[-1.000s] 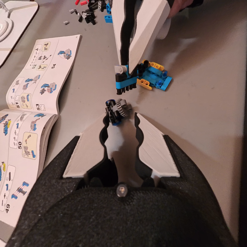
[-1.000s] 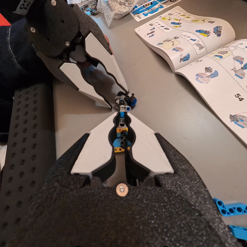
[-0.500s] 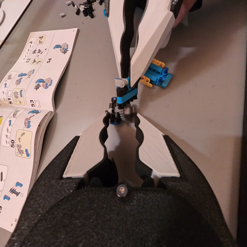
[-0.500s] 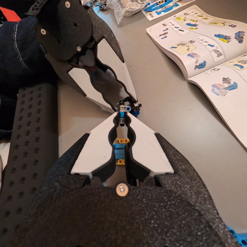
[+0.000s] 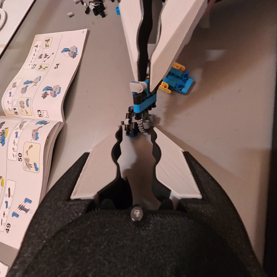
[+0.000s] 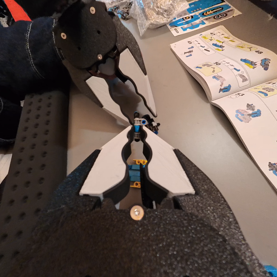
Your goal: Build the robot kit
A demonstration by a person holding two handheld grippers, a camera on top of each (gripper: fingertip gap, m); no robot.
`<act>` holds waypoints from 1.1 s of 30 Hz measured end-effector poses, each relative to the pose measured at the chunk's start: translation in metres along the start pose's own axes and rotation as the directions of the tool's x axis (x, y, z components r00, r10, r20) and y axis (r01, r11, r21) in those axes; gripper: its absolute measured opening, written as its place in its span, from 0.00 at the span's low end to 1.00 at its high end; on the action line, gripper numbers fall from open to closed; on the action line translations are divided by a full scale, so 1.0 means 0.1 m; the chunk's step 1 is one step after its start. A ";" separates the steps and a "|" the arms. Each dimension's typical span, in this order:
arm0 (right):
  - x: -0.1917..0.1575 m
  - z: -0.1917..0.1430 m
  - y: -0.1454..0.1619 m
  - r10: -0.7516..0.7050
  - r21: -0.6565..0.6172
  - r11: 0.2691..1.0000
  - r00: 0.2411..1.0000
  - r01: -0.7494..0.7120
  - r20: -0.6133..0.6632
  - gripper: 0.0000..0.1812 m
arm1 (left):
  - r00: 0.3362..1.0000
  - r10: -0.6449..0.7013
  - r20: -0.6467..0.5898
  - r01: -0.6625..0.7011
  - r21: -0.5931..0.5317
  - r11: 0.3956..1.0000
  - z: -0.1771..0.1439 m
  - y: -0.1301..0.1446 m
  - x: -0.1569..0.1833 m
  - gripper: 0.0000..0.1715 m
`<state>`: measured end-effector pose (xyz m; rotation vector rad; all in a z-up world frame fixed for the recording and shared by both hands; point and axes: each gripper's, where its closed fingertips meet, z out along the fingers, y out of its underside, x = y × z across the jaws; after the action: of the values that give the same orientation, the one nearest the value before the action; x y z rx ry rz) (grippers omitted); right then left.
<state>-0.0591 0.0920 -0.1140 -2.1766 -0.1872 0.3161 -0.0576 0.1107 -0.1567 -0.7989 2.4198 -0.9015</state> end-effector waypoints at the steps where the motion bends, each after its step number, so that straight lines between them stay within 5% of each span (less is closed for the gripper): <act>1: -0.01 0.01 0.02 -0.007 -0.006 1.000 1.000 0.007 -0.003 0.04 | 1.000 0.000 0.002 0.000 0.003 1.000 -0.01 0.00 0.00 0.22; 11: 0.00 0.00 0.09 0.022 0.005 1.000 1.000 -0.022 0.004 0.04 | 0.995 -0.101 -0.018 0.100 -0.034 0.994 -0.07 0.08 -0.01 0.22; 17: 0.13 -0.03 0.06 0.111 0.026 0.993 0.994 -0.111 0.003 0.04 | 0.962 -0.239 0.133 0.224 0.122 0.967 -0.31 -0.05 0.03 0.22; 24: 0.32 0.00 0.17 0.176 -0.035 0.984 0.984 -0.176 -0.014 0.04 | 0.919 -0.261 0.297 0.271 0.010 0.963 -0.13 0.11 0.15 0.19; 33: 0.15 0.08 0.12 0.208 -0.042 0.978 0.978 -0.207 0.030 0.04 | 0.902 -0.322 0.286 0.329 0.023 0.944 -0.09 0.10 0.10 0.23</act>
<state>-0.0474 0.0952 -0.1304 -2.2343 0.0155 0.4715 -0.0736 0.1144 -0.1595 -1.2790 2.0824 -0.8061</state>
